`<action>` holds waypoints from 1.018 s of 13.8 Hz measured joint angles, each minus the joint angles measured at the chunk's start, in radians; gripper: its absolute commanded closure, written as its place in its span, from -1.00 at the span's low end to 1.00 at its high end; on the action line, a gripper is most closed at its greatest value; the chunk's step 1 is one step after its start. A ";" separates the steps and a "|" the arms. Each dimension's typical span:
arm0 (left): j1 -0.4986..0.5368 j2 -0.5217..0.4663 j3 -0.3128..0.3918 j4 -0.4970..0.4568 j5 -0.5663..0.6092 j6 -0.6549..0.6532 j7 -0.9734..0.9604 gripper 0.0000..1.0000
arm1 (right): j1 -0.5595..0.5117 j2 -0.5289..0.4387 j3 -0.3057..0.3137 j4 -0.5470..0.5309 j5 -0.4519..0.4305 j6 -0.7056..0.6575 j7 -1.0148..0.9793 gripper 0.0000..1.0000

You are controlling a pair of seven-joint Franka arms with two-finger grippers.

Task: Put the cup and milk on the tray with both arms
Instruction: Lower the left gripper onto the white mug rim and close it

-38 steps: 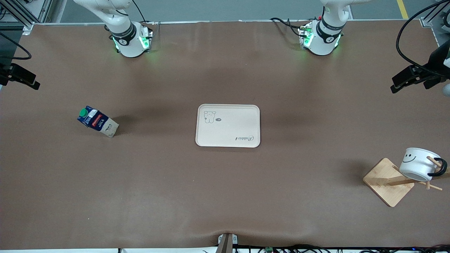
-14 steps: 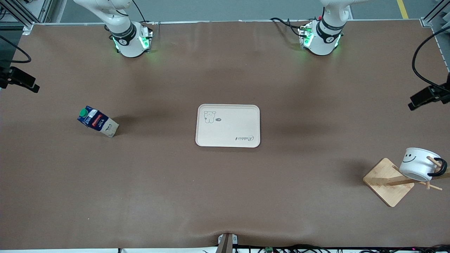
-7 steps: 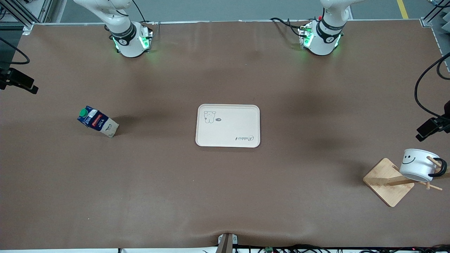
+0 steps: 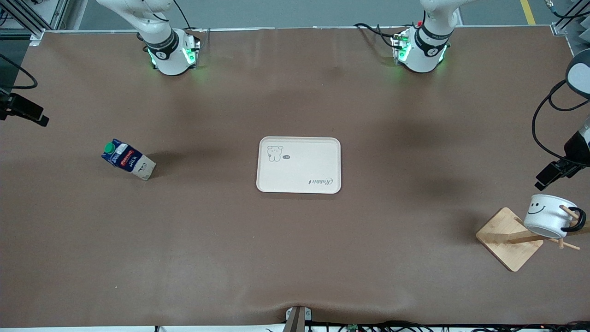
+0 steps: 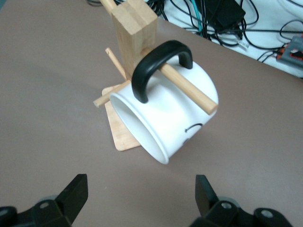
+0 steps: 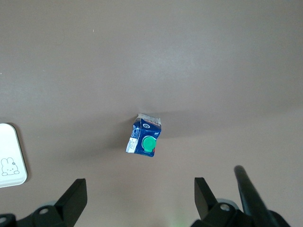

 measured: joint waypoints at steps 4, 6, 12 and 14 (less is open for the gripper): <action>0.001 0.000 -0.004 -0.057 -0.001 0.137 0.000 -1.00 | 0.000 0.000 0.000 0.000 0.000 0.000 0.000 -1.00; 0.001 0.000 -0.010 -0.061 -0.001 0.157 0.000 -0.83 | -0.001 0.001 0.000 0.000 0.000 0.000 0.001 -1.00; 0.000 0.041 -0.016 -0.069 -0.001 0.241 -0.001 -0.37 | -0.001 0.005 -0.001 0.001 0.000 0.001 0.001 -1.00; -0.002 0.058 -0.020 -0.069 -0.001 0.264 -0.001 -0.17 | -0.001 0.005 -0.001 0.001 0.000 0.012 0.001 -1.00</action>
